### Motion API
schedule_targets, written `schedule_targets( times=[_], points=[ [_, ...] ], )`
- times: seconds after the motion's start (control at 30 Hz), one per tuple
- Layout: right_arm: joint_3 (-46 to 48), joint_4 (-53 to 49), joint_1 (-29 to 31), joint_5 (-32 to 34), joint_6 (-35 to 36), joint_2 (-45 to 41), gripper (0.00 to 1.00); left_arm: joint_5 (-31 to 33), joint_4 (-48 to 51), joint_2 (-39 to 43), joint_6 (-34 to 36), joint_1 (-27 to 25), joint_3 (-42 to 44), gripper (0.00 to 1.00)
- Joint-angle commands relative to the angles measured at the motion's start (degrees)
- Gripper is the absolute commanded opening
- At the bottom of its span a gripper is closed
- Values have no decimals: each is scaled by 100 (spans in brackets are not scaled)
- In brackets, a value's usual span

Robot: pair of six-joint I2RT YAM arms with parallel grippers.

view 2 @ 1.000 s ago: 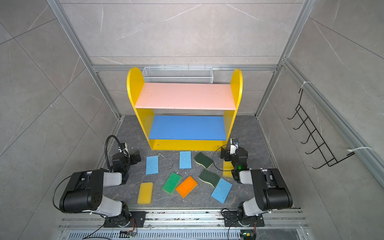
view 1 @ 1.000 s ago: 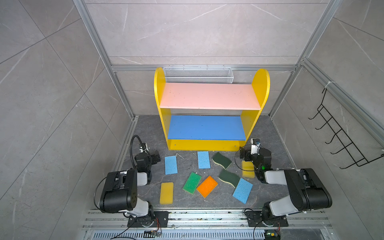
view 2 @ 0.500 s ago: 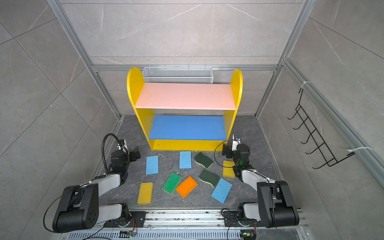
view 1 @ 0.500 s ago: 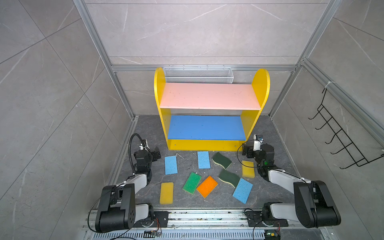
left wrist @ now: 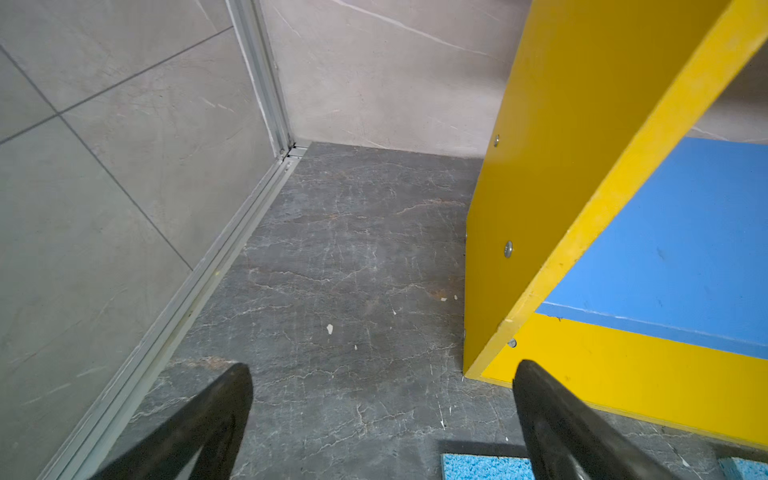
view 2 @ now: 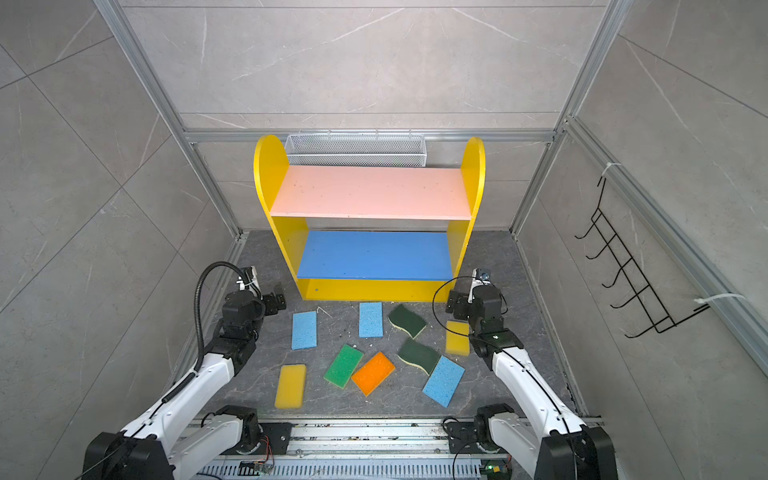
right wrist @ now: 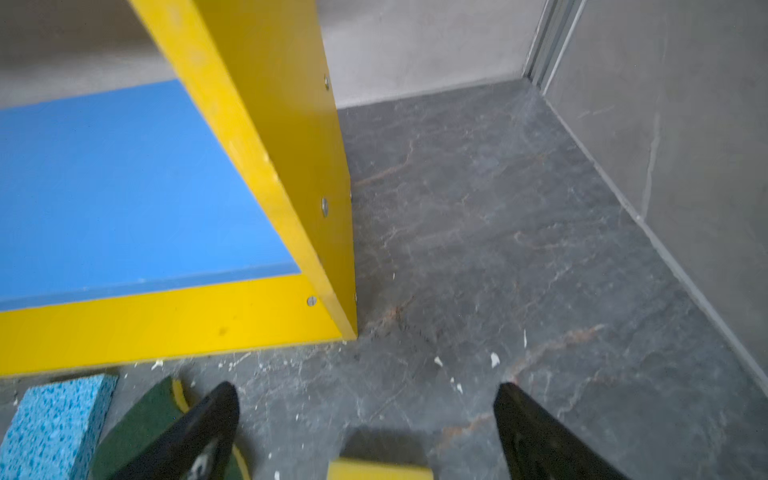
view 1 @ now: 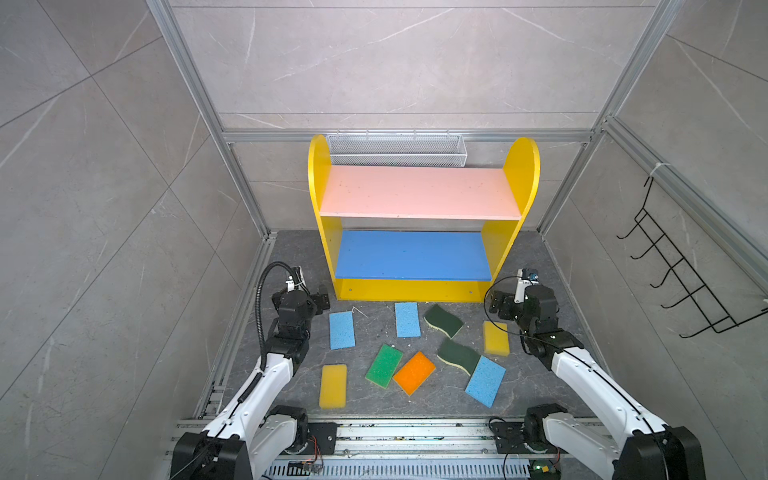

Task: Place and organize the cleaning sponges onto the shelf
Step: 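Lower the right gripper onto the yellow sponge near the shelf and grasp it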

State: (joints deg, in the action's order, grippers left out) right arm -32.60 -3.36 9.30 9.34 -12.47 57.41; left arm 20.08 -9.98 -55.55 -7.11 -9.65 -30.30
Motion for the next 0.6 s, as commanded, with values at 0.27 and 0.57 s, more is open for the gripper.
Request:
schedule_targets(
  times=[0.27, 0.57],
  points=[
    [-434, -2770, 790, 879, -1547, -542, 96, 315, 2405, 469, -1287, -171, -874, 99],
    [-754, -3626, 873, 163, -1947, -39, 94, -65, 3799, 710, -1934, -318, -1496, 97]
  ],
)
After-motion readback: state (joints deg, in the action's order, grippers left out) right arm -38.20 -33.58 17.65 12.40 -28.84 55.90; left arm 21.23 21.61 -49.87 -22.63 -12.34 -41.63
